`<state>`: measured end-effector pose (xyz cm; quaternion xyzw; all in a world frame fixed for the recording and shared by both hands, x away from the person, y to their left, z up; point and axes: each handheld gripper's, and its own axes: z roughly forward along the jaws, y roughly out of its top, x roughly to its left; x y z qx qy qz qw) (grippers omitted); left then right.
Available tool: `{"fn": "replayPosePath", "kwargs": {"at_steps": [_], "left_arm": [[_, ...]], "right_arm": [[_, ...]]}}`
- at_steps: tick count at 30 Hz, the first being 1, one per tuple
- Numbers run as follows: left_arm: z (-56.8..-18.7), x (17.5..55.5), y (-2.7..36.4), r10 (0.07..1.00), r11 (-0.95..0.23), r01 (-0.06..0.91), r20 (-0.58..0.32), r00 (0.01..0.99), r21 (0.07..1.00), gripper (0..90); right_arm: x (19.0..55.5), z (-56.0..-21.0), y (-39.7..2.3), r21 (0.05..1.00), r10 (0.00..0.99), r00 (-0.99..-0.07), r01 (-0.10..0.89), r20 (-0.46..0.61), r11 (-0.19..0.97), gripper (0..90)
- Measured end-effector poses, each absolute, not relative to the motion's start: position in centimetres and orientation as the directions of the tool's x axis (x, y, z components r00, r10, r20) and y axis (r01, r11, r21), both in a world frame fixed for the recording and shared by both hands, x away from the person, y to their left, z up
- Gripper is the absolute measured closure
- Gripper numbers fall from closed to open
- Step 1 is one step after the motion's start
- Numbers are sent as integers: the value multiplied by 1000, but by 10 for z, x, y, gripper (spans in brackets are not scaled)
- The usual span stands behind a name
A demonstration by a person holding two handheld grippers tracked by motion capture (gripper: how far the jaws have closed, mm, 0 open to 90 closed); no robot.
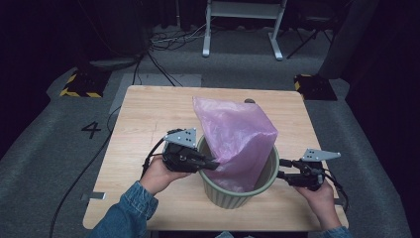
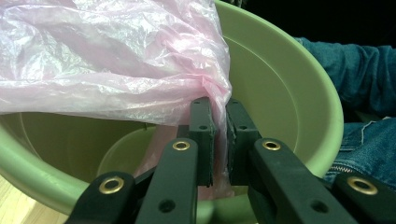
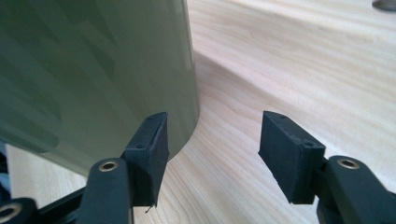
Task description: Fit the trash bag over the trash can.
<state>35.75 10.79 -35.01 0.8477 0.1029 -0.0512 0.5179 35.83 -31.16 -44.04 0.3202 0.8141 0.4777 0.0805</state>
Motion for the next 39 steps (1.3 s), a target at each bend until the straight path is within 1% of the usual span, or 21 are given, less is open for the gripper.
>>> {"fn": "replayPosePath", "kwargs": {"at_steps": [2, 4, 6, 9, 12, 20, 24, 29, 39], "left_arm": [[-350, 358, 108, 119, -443, 224, -190, 974, 868, 835], [-350, 358, 108, 115, -443, 221, -189, 975, 869, 834], [-351, 358, 108, 114, -443, 219, -188, 976, 869, 831], [-351, 359, 107, 114, -444, 217, -185, 976, 869, 827], [-351, 358, 107, 118, -444, 214, -180, 977, 870, 823], [-352, 357, 106, 133, -436, 218, -177, 975, 873, 821], [-353, 356, 104, 134, -440, 211, -168, 977, 873, 821], [-353, 355, 103, 137, -441, 209, -165, 977, 873, 821], [-353, 356, 102, 132, -445, 213, -171, 976, 870, 821]], "right_arm": [[359, -436, -314, 845, 569, -809, 403, 148, 353, 411], [357, -432, -315, 870, 527, -847, 309, 68, 385, 406], [356, -427, -315, 881, 475, -880, 246, 27, 405, 403], [359, -418, -315, 877, 427, -902, 253, 61, 408, 370], [362, -410, -317, 881, 427, -902, 254, 66, 400, 364], [362, -378, -316, 889, 480, -875, 272, 70, 367, 353], [361, -360, -309, 898, 472, -881, 242, 45, 367, 346], [365, -342, -303, 910, 470, -881, 229, 43, 345, 337], [370, -309, -281, 924, 431, -903, 159, -7, 348, 305]]}}
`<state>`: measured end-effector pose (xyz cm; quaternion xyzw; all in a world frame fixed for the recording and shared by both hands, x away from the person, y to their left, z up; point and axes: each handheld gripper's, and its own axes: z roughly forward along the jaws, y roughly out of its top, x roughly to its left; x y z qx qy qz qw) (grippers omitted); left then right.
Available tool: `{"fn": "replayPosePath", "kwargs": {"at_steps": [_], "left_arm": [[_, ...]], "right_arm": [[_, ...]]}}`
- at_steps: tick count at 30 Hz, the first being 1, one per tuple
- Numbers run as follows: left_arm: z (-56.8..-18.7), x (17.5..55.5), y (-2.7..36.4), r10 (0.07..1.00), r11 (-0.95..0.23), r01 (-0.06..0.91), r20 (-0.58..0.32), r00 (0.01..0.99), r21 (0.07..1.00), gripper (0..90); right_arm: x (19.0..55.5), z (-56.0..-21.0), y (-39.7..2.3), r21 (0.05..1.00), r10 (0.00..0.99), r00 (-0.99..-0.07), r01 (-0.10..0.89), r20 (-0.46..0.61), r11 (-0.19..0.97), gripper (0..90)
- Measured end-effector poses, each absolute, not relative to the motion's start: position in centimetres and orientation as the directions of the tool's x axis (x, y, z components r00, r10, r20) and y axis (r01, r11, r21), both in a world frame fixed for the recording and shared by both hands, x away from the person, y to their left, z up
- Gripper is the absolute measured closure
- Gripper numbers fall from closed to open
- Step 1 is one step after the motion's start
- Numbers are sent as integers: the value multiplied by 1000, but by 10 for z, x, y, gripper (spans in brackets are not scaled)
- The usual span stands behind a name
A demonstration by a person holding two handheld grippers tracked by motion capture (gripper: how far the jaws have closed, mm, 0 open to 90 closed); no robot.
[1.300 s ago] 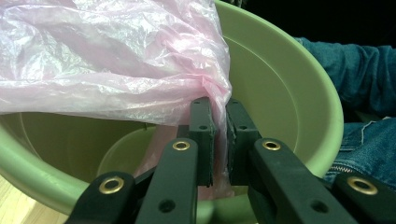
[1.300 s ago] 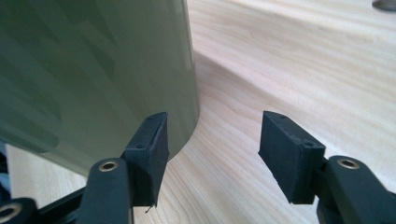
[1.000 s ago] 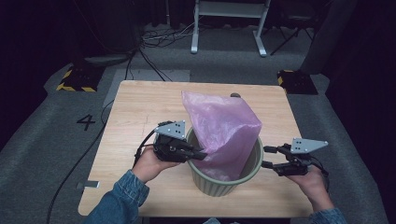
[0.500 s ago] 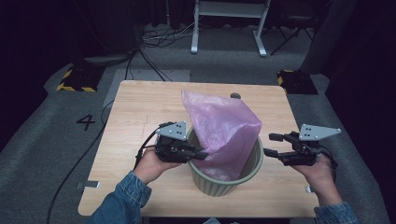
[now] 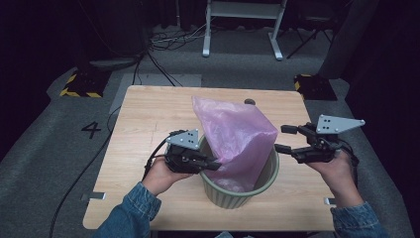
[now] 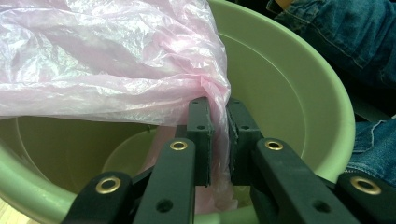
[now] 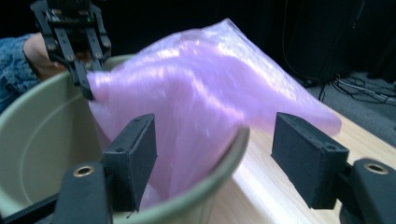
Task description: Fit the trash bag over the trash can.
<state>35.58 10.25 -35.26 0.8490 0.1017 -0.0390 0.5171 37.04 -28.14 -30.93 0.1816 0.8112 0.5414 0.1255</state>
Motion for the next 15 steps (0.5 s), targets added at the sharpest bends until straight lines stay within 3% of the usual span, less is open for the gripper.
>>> {"fn": "replayPosePath", "kwargs": {"at_steps": [12, 13, 15], "left_arm": [[-353, 357, 103, 121, -444, 214, -178, 977, 870, 820], [-353, 357, 103, 120, -444, 215, -180, 976, 870, 817], [-352, 356, 104, 122, -441, 216, -180, 976, 871, 810]], "right_arm": [[387, -300, -245, 922, 381, -925, 159, 13, 354, 266], [387, -302, -241, 916, 377, -926, 161, 12, 367, 303], [386, -305, -234, 902, 355, -935, 163, 11, 400, 472]]}}
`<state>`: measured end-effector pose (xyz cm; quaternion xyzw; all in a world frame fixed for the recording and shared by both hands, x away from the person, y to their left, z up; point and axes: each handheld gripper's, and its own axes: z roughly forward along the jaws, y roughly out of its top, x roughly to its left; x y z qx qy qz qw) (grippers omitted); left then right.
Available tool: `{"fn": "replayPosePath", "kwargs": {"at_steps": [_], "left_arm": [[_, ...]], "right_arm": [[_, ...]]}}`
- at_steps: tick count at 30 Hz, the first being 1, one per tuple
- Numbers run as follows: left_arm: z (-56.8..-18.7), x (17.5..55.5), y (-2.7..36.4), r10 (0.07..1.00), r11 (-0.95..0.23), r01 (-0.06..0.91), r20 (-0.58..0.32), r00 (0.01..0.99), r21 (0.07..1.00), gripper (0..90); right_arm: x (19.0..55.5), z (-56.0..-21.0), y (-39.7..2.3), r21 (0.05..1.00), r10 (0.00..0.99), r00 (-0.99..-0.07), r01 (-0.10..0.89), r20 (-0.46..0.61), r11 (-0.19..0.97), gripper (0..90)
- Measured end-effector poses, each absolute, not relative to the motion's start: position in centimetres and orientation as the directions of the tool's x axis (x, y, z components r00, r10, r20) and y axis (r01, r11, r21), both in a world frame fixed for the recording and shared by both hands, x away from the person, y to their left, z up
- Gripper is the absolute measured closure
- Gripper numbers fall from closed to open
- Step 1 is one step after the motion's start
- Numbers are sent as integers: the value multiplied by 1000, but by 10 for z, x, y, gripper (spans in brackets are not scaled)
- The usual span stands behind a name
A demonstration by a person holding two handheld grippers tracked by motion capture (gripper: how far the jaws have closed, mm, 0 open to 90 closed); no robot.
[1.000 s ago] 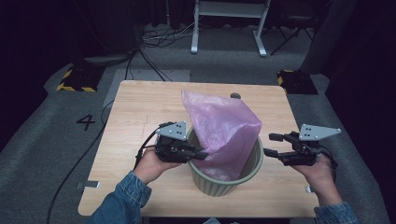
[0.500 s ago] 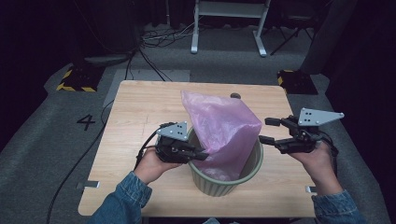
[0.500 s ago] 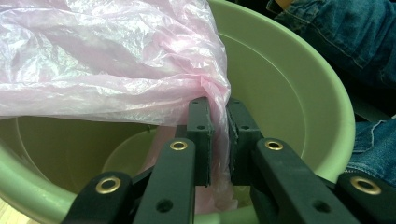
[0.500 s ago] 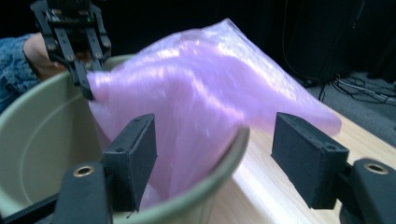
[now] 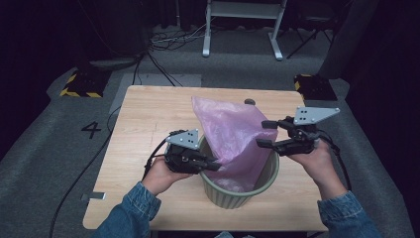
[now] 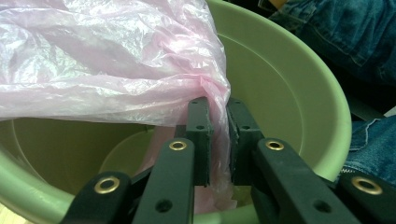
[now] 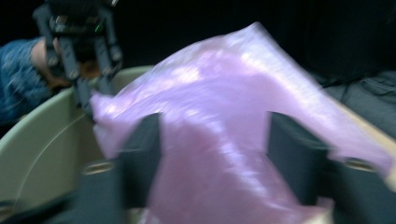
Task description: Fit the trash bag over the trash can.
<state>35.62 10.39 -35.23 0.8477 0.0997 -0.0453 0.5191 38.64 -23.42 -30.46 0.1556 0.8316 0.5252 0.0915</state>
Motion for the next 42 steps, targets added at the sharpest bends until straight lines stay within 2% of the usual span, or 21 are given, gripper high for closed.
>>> {"fn": "replayPosePath", "kwargs": {"at_steps": [2, 5, 7, 10, 14, 21, 25, 27, 32, 35, 39, 42], "left_arm": [[-351, 356, 106, 133, -434, 215, -174, 976, 875, 778], [-348, 358, 113, 167, -400, 248, -196, 966, 882, 638], [-345, 359, 119, 186, -363, 260, -204, 961, 895, 556], [-339, 361, 125, 175, -317, 259, -212, 961, 912, 553], [-332, 358, 118, 183, -344, 236, -181, 966, 909, 538], [-332, 357, 96, 191, -403, 217, -150, 970, 889, 528], [-332, 354, 85, 159, -434, 184, -126, 979, 882, 568], [-333, 352, 83, 162, -448, 169, -106, 981, 878, 625], [-338, 351, 86, 153, -469, 169, -109, 982, 867, 735], [-341, 350, 88, 162, -481, 173, -107, 981, 860, 749], [-343, 350, 90, 166, -485, 179, -111, 980, 856, 753], [-344, 350, 91, 167, -485, 181, -113, 979, 855, 755]], "right_arm": [[383, -307, -229, 886, 340, -940, 166, 9, 434, 661], [378, -310, -224, 871, 296, -955, 156, 13, 466, 776], [375, -312, -222, 860, 268, -963, 156, 24, 485, 798], [370, -315, -219, 846, 233, -971, 167, 52, 506, 802], [362, -320, -216, 822, 198, -977, 176, 79, 541, 798], [341, -328, -216, 803, 200, -975, 193, 93, 564, 783], [335, -328, -217, 802, 200, -975, 196, 98, 565, 777], [334, -329, -218, 803, 200, -974, 199, 101, 562, 767], [330, -331, -224, 826, 248, -965, 206, 84, 525, 636], [328, -327, -231, 857, 292, -954, 209, 72, 472, 536], [333, -315, -246, 895, 375, -925, 214, 57, 392, 466], [343, -309, -261, 911, 471, -878, 260, 85, 319, 416]]}}
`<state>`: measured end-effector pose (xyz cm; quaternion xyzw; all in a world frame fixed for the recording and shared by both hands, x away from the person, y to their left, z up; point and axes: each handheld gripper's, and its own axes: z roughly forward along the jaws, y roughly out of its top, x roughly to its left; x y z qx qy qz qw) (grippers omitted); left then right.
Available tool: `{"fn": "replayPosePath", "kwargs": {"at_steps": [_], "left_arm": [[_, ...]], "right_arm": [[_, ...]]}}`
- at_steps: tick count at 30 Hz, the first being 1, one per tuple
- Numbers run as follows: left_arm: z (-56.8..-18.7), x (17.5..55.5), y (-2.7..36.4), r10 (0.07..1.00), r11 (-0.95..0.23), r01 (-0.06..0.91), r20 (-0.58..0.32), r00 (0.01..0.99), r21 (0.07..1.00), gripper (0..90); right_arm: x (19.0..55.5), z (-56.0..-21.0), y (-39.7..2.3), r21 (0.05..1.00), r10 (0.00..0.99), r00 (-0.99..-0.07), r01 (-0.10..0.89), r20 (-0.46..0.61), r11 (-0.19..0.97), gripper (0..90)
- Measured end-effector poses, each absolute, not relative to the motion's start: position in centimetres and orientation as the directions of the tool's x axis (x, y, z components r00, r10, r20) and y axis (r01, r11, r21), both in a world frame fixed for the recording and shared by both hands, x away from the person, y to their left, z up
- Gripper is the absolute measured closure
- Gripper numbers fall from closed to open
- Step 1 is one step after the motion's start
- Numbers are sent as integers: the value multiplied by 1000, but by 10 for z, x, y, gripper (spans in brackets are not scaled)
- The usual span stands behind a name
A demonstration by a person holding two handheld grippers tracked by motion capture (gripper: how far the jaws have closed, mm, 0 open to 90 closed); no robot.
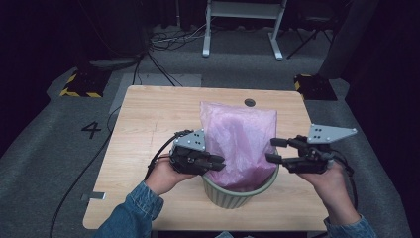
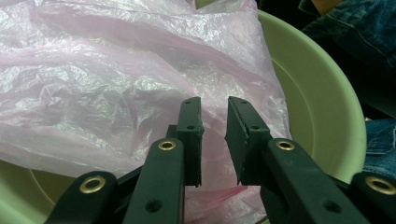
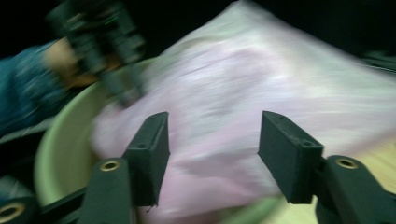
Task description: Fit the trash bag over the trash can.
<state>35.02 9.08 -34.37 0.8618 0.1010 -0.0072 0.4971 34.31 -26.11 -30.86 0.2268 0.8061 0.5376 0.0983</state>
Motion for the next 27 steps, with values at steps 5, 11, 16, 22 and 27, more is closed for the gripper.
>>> {"fn": "replayPosePath", "kwargs": {"at_steps": [5, 11, 16, 22, 27], "left_arm": [[-346, 349, 93, 158, -493, 184, -121, 980, 850, 768], [-347, 346, 95, 141, -495, 176, -122, 983, 851, 780], [-346, 344, 98, 130, -492, 173, -125, 984, 853, 793], [-343, 346, 106, 154, -458, 177, -118, 981, 871, 750], [-332, 347, 109, 177, -455, 160, -87, 980, 876, 719]], "right_arm": [[361, -313, -272, 912, 582, -805, 320, 119, 256, 369], [379, -321, -262, 892, 615, -776, 368, 138, 264, 371], [395, -325, -258, 863, 615, -758, 443, 217, 242, 475], [397, -321, -248, 863, 534, -820, 411, 208, 295, 835], [377, -311, -234, 892, 436, -898, 251, 69, 376, 876]]}}
